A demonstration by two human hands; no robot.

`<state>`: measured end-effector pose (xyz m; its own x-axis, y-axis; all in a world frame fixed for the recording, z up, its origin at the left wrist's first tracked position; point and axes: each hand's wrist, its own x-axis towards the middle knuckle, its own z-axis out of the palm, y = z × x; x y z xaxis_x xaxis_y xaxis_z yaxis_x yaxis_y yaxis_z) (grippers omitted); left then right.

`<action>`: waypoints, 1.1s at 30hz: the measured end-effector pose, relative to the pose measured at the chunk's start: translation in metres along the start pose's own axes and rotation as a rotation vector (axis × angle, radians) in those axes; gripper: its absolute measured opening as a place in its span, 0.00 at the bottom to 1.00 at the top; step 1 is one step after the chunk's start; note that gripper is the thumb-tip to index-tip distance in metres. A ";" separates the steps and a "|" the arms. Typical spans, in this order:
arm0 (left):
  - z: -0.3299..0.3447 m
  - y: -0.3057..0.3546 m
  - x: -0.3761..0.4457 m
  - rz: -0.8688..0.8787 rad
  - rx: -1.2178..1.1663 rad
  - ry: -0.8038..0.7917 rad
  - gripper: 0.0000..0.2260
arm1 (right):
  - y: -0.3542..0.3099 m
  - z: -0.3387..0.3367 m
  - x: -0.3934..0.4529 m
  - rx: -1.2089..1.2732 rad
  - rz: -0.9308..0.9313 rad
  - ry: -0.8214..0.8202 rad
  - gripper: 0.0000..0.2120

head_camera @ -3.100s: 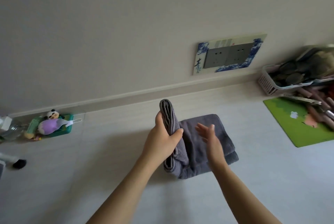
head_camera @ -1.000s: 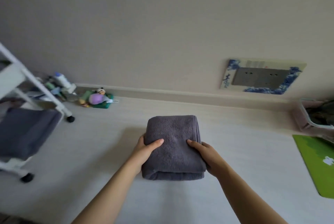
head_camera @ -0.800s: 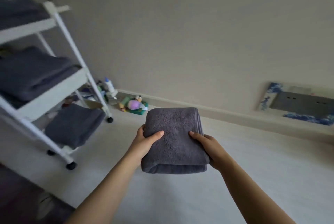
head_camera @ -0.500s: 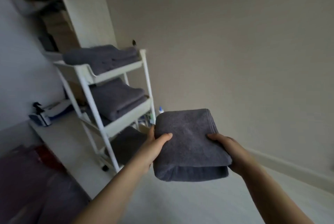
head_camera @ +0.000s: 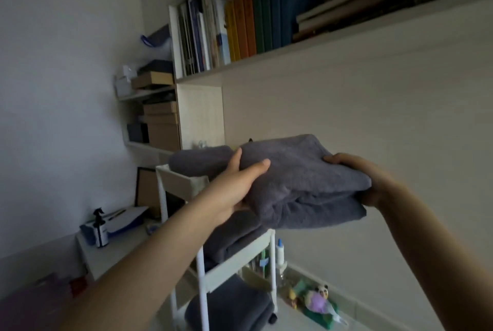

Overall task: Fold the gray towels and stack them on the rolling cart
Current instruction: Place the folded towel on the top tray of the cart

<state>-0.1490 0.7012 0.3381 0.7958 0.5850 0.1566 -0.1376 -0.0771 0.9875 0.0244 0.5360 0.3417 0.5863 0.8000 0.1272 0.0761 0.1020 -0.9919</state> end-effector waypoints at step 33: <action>-0.115 0.045 0.117 0.237 0.855 0.543 0.24 | -0.007 0.093 0.220 -0.382 -0.464 0.396 0.11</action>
<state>-0.1300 0.8587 0.3986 0.4010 0.7485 0.5282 0.3767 -0.6603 0.6497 0.0782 0.7665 0.3768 0.6685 0.4424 0.5978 0.6223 0.1075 -0.7754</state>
